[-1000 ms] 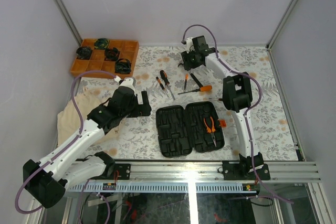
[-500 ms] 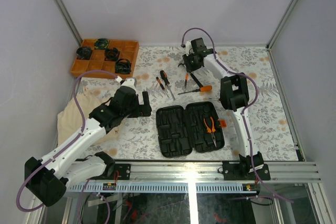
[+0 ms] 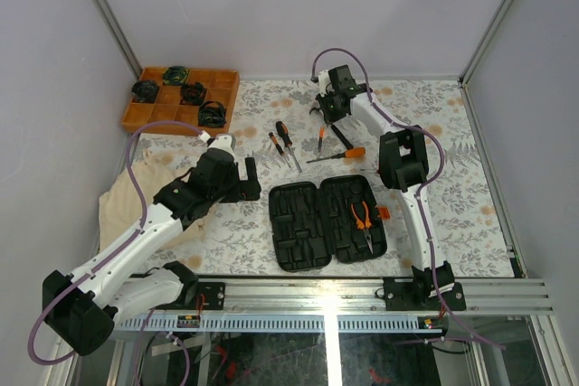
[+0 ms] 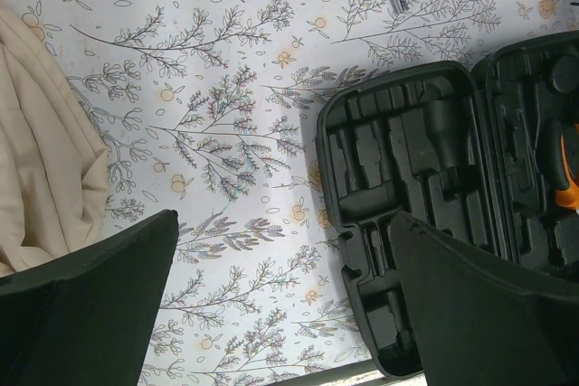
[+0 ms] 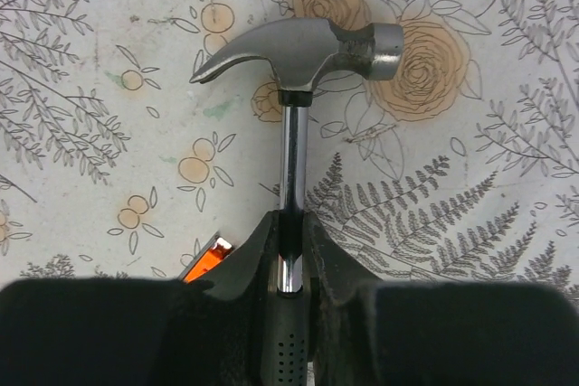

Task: Sort the tools into containers
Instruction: Pick up the hammer at the center of the board.

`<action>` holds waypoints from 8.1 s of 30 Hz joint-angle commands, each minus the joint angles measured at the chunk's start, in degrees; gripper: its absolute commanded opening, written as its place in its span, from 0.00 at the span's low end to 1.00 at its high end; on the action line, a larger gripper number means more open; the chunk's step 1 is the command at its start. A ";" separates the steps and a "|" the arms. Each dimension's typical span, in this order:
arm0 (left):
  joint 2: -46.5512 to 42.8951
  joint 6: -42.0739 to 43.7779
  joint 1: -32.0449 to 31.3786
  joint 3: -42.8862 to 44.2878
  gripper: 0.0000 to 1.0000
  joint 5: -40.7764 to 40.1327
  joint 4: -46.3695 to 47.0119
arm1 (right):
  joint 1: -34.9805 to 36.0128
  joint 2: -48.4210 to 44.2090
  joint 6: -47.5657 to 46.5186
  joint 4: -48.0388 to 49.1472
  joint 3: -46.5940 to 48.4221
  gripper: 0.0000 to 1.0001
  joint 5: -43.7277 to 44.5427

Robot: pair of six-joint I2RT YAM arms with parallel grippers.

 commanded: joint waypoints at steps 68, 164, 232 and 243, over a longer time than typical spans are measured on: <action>-9.60 -10.54 0.79 -5.90 0.84 26.11 20.14 | 36.17 -89.42 17.78 48.08 -94.72 0.00 1.74; -21.58 19.53 0.79 -25.72 0.00 30.87 80.39 | 36.19 -83.11 103.90 56.77 -91.46 0.75 31.66; -31.15 10.28 0.75 -14.87 0.66 23.75 39.28 | 36.12 -88.79 66.99 52.14 -93.91 0.00 34.09; -22.69 1.81 0.67 -10.83 0.61 21.73 34.50 | 36.09 -90.61 45.71 24.40 -80.74 0.00 33.24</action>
